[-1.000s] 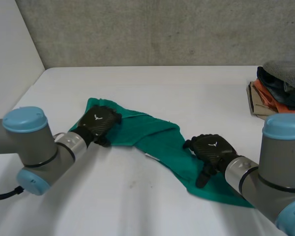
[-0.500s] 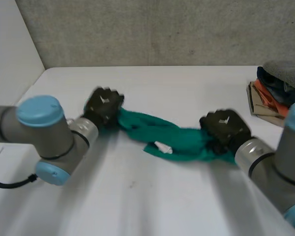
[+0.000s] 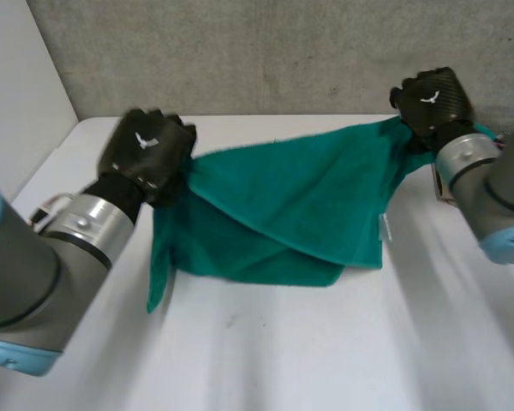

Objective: Fold the laundry.

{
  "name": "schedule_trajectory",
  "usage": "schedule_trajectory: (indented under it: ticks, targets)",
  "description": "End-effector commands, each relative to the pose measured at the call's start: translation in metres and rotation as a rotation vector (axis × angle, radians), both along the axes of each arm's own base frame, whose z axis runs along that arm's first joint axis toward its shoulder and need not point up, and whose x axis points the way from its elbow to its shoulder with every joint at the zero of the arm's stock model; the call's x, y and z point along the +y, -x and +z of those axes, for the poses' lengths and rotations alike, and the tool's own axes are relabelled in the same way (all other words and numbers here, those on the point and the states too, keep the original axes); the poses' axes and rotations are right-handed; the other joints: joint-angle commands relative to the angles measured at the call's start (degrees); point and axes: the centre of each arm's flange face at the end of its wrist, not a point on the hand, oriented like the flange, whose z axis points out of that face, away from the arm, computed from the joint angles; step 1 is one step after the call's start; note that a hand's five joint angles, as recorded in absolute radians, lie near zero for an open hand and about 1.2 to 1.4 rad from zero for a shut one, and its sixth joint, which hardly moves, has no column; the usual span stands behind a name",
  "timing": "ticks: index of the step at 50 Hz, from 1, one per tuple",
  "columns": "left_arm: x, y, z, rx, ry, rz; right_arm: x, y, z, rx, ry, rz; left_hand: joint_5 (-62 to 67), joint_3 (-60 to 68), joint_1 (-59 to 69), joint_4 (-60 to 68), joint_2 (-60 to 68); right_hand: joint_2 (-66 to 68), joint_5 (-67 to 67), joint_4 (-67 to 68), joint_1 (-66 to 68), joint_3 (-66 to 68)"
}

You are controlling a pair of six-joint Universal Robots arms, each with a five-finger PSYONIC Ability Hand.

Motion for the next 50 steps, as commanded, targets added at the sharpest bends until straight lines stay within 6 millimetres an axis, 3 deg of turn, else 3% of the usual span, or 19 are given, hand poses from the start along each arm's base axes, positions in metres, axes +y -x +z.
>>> schedule_trajectory:
  ticks: [1,5,10,12,16,18,23,25,28,35,37,38,39,44,45,50]
  targets:
    - [0.007,0.020,-0.030,-0.041,-0.074,-0.052,-0.040,-0.007,-0.044,-0.029,0.005,-0.086,14.45,11.66,15.13,11.38,11.41,-23.17,-23.20,-23.96,-22.63,-23.87]
    - [0.010,0.019,-0.033,-0.047,-0.085,-0.055,-0.023,-0.002,-0.037,-0.028,-0.034,-0.195,14.45,11.66,15.13,11.38,11.41,-23.17,-23.20,-23.96,-22.63,-23.87]
    - [0.013,0.018,-0.033,-0.048,-0.088,-0.057,0.039,0.003,-0.017,0.030,-0.183,-0.176,14.45,11.66,15.13,11.38,11.41,-23.17,-23.20,-23.96,-22.63,-23.87]
    - [0.013,0.017,-0.030,-0.042,-0.081,-0.055,0.059,0.005,-0.020,0.053,-0.265,-0.150,14.45,11.66,15.13,11.38,11.41,-23.17,-23.20,-23.96,-22.63,-23.87]
    - [0.016,0.016,-0.029,-0.039,-0.081,-0.055,0.099,0.004,-0.050,0.014,-0.532,-0.071,14.45,11.66,15.13,11.38,11.41,-20.42,-20.44,-21.20,-19.87,-21.11]
    - [0.017,0.016,-0.027,-0.039,-0.077,-0.057,0.107,0.003,-0.056,-0.040,-0.598,-0.046,14.45,11.66,15.13,11.38,11.41,-19.56,-19.58,-20.35,-19.01,-20.25]
    - [0.019,0.015,-0.026,-0.036,-0.074,-0.057,0.110,-0.006,-0.068,-0.187,-0.696,0.034,14.45,11.66,15.13,11.38,11.41,-13.17,-13.20,-13.96,-12.63,-13.87]
    - [0.019,0.015,-0.026,-0.036,-0.074,-0.057,0.105,-0.014,-0.092,-0.213,-0.736,0.063,14.45,11.66,15.13,11.38,11.41,-10.82,-10.85,-11.61,-10.28,-11.52]
    - [0.019,0.015,-0.026,-0.036,-0.074,-0.057,0.094,-0.021,-0.110,-0.218,-0.710,0.077,14.45,11.66,15.13,11.38,11.41,-6.29,-6.32,-7.08,-5.75,-6.99]
    - [0.018,0.015,-0.026,-0.036,-0.074,-0.057,0.069,-0.040,-0.129,-0.205,-0.621,0.121,14.45,11.66,15.13,11.38,11.41,3.32,3.29,2.53,3.86,2.62]
    - [0.018,0.015,-0.026,-0.035,-0.074,-0.055,0.065,-0.041,-0.131,-0.194,-0.612,0.117,14.45,11.66,15.13,11.38,11.41,12.34,12.31,11.55,12.88,11.64]
    - [0.018,0.015,-0.027,-0.037,-0.077,-0.055,0.064,-0.041,-0.131,-0.189,-0.607,0.115,14.45,11.66,15.13,11.38,11.41,23.23,23.20,22.44,23.77,22.53]
    - [0.018,0.015,-0.027,-0.037,-0.077,-0.055,0.062,-0.040,-0.128,-0.199,-0.597,0.116,14.45,11.66,15.13,11.38,11.41,46.59,46.57,45.81,47.14,45.90]
    - [0.016,0.014,-0.033,-0.046,-0.093,-0.051,0.064,-0.036,-0.108,-0.217,-0.559,0.118,14.45,11.66,15.13,11.38,11.41,46.83,46.80,46.04,47.37,46.13]
    - [0.016,0.014,-0.035,-0.049,-0.096,-0.051,0.066,-0.034,-0.090,-0.227,-0.526,0.117,14.45,11.66,15.13,11.38,11.41,46.83,46.80,46.04,47.37,46.13]
    - [0.011,0.016,-0.061,-0.085,-0.160,-0.048,0.080,-0.029,-0.052,-0.239,-0.455,0.138,14.45,11.66,15.13,11.38,11.41,46.83,46.80,46.04,47.37,46.13]
